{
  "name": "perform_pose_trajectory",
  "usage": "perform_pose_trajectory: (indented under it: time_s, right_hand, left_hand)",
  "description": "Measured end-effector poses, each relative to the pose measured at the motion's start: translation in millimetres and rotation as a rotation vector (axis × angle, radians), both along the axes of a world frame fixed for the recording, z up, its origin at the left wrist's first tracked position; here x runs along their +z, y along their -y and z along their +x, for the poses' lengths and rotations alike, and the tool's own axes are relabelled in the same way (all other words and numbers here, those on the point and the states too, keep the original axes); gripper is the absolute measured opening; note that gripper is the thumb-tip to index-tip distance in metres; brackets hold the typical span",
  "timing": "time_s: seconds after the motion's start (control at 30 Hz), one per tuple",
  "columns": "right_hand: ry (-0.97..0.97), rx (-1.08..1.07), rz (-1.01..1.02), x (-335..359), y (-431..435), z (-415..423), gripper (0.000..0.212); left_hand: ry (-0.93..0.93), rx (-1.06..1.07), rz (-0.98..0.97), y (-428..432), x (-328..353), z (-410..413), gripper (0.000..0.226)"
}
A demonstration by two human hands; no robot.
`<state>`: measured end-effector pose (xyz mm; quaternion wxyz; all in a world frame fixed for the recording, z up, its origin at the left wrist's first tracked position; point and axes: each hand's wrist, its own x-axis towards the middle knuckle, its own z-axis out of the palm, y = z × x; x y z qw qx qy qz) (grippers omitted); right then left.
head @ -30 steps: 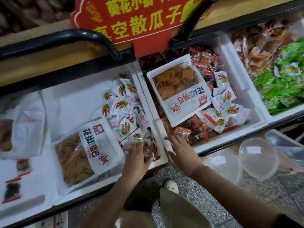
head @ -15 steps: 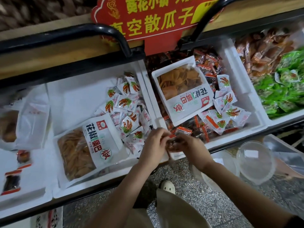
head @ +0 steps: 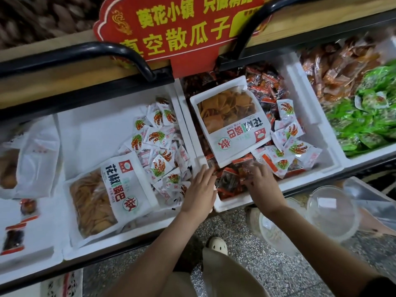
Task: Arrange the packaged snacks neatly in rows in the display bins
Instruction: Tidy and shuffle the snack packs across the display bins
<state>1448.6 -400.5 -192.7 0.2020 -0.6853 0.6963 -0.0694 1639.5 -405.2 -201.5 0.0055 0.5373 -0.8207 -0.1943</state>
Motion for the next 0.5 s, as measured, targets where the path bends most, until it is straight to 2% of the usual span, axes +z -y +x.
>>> perform_pose_trajectory:
  time_s: [0.1,0.17,0.3,0.4,0.5]
  right_hand:
    - [-0.141,0.193,0.079,-8.1,-15.7,15.5,0.041]
    - [-0.145,0.244,0.104,-7.5,-23.6,31.5,0.038]
    - [-0.133,0.309,-0.063,1.9,-24.8,76.3,0.032]
    - [-0.062,0.363,-0.199,20.0,-22.4,128.3,0.028]
    - [0.031,0.463,-0.241,30.1,-25.9,194.8,0.026]
  left_hand:
    - [-0.008,-0.012,0.001,-8.2,-2.6,5.6,0.049]
    - [-0.016,-0.029,-0.035,-15.9,-2.0,13.7,0.047]
    - [-0.058,0.020,-0.196,-29.9,9.0,46.6,0.021]
    - [-0.065,0.114,-0.254,-42.0,24.3,90.3,0.026]
    - [-0.109,0.221,-0.323,-64.3,33.2,153.6,0.022]
